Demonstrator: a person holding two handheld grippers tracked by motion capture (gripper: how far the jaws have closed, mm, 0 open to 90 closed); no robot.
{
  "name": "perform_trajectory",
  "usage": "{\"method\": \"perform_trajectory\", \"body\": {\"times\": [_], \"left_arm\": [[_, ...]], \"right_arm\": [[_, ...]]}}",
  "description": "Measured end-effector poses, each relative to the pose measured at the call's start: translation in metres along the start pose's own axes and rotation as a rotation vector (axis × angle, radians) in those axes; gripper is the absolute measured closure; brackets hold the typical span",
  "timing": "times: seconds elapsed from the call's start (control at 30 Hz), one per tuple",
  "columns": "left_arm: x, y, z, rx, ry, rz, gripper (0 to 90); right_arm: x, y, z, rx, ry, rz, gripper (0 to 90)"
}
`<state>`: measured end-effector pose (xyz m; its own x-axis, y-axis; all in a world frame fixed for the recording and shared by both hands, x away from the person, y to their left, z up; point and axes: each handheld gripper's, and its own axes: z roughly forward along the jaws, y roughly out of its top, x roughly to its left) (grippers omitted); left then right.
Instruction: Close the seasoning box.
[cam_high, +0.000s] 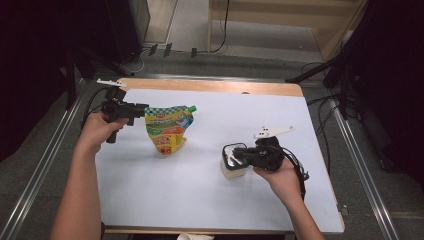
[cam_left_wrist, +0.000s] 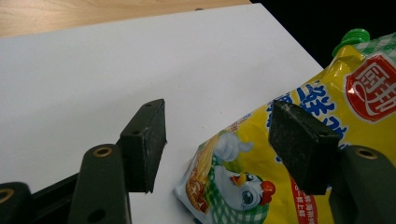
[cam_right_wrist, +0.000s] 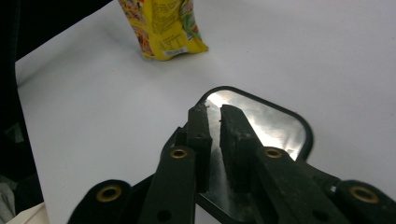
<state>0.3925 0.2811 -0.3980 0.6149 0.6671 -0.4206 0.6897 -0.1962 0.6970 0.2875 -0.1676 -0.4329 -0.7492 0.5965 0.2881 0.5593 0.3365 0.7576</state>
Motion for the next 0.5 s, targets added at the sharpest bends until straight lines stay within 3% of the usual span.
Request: {"method": "perform_trajectory", "body": {"times": [0.33,0.5], "left_arm": [[0.000,-0.001,0.001,0.004,-0.003,0.001,37.5],[0.001,-0.001,0.001,0.004,-0.002,0.001,37.5]], "right_arm": [[-0.018,-0.001,-0.016,-0.060,-0.057,0.013,62.9],[-0.029,-0.005,-0.024,-0.077,-0.079,0.045,52.5]]}}
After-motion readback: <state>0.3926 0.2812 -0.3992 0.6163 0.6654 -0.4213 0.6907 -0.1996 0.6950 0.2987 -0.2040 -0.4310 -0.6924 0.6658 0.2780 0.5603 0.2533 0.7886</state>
